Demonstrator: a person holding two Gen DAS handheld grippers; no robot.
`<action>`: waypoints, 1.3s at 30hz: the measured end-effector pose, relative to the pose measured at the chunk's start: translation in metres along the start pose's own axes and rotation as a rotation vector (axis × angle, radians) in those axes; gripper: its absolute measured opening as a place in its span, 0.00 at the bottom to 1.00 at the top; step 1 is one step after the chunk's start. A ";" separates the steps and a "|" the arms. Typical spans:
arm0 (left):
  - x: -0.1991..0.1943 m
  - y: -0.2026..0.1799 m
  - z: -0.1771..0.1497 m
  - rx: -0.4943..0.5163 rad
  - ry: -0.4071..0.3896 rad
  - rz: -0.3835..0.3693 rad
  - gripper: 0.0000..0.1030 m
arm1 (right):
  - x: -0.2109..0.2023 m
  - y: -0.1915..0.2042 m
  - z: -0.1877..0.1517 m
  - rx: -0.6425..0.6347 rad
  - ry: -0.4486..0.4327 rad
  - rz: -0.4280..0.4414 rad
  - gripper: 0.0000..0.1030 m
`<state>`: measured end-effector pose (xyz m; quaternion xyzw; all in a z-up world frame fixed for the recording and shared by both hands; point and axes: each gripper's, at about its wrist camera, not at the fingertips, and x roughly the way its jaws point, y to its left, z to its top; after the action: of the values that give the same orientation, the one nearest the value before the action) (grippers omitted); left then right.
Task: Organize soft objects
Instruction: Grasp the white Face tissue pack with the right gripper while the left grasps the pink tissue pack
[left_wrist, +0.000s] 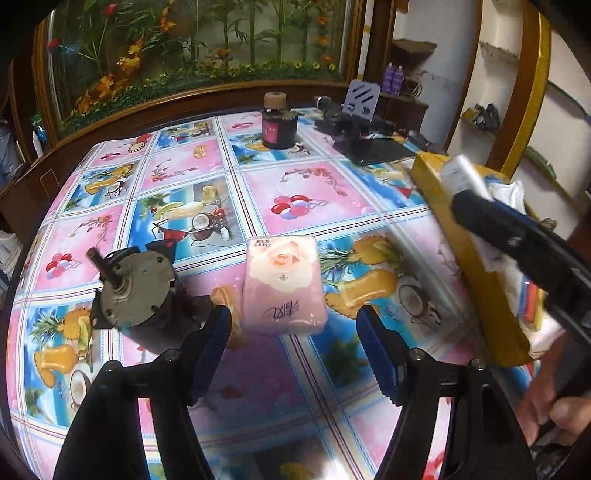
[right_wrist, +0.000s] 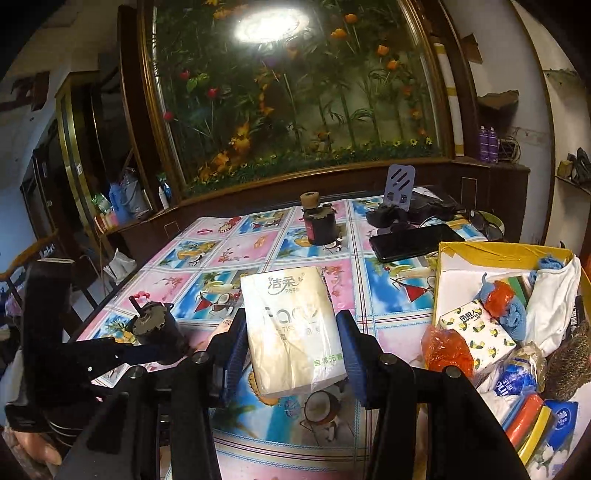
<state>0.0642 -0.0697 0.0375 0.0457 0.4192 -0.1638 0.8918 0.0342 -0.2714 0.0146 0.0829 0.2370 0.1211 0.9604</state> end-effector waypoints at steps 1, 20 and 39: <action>0.006 -0.001 0.003 0.001 0.010 0.012 0.67 | -0.001 -0.001 0.000 0.009 0.000 0.006 0.50; 0.039 -0.023 0.012 0.073 0.050 0.052 0.48 | -0.009 -0.009 -0.003 0.056 -0.012 0.032 0.50; -0.075 0.074 0.008 -0.280 -0.276 0.163 0.48 | -0.017 -0.023 -0.001 0.097 -0.035 0.006 0.50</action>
<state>0.0502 0.0175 0.0961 -0.0679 0.3069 -0.0359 0.9486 0.0238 -0.2979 0.0158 0.1321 0.2256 0.1109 0.9588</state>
